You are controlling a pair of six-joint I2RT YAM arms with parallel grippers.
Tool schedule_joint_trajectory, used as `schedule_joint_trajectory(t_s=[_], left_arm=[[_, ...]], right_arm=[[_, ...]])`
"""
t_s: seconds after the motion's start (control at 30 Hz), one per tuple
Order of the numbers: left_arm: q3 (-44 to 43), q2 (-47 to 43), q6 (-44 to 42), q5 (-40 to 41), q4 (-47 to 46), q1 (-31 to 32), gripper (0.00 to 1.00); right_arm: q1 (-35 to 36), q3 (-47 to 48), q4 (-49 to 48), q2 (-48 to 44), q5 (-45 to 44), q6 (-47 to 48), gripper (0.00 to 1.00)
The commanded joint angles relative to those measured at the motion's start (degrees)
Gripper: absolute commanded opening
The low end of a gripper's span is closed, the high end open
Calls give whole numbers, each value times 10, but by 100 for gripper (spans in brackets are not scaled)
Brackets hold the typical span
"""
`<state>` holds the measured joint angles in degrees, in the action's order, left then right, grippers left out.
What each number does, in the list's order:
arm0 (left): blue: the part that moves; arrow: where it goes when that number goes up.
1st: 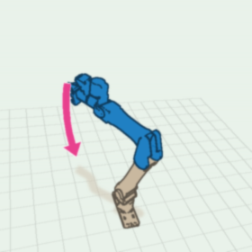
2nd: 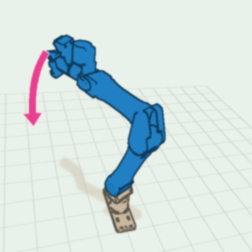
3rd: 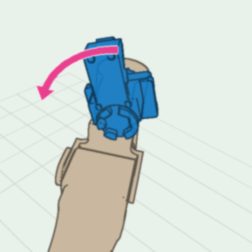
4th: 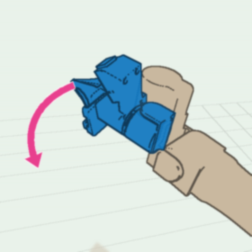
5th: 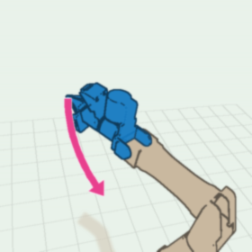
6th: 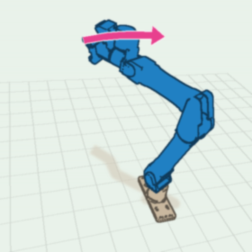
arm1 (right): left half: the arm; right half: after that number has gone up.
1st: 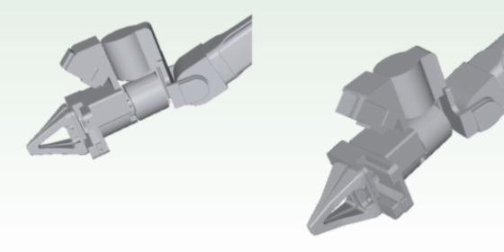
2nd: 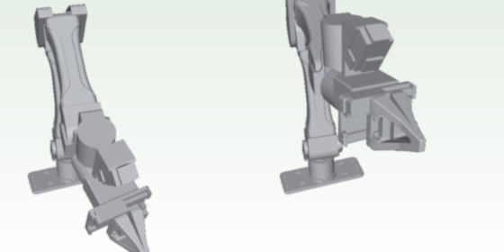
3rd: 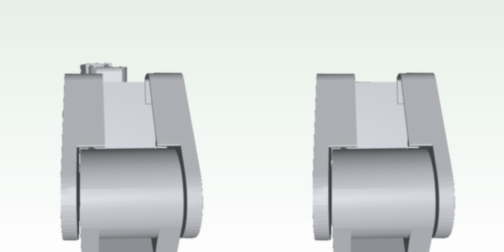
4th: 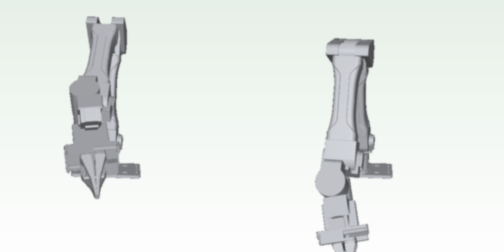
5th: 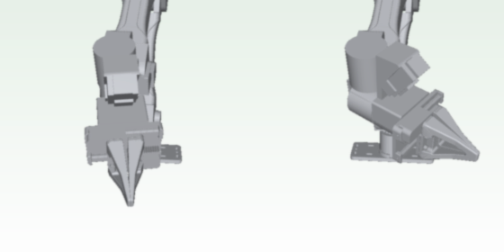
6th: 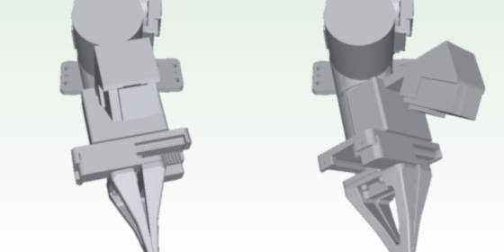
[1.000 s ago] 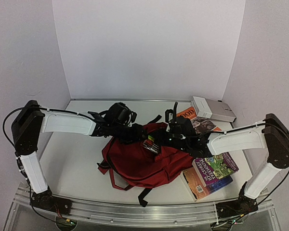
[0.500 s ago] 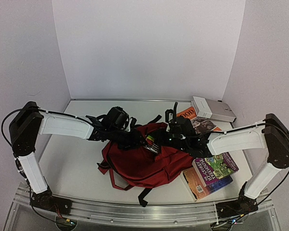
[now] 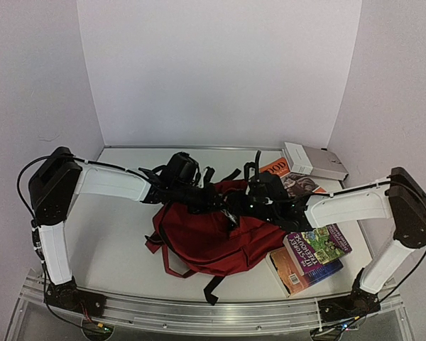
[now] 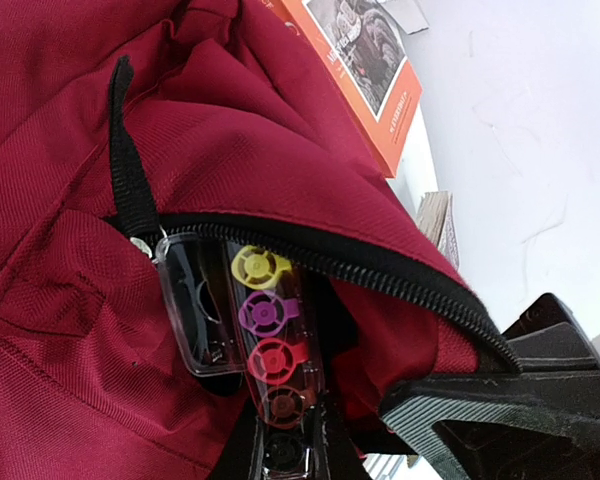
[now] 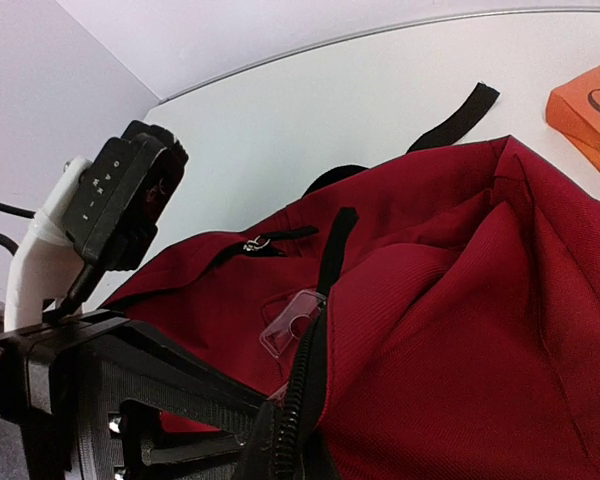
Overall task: Pack the student bag
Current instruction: Place the stationery in the student bag.
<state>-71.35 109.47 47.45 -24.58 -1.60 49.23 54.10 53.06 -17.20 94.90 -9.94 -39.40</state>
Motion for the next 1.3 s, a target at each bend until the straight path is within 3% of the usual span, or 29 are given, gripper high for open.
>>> schedule_joint_trajectory(t_s=[0.0,0.17,0.33,0.83,1.13,1.27], left_arm=[[-42,38,-38,-32,-11,17,0],[-52,51,-45,-43,-4,21,0],[-76,77,-56,-49,12,19,0],[-42,69,-49,-81,-47,-26,0],[-35,96,-37,-76,-53,-35,1],[1,62,-38,-50,-55,-38,13]], right_arm=[[7,65,-92,7,7,13,0],[5,87,-105,17,31,46,0],[5,72,-168,3,141,91,0],[6,13,-187,-49,340,140,0],[6,-11,-188,-101,332,137,0],[6,-36,-172,-130,251,126,0]])
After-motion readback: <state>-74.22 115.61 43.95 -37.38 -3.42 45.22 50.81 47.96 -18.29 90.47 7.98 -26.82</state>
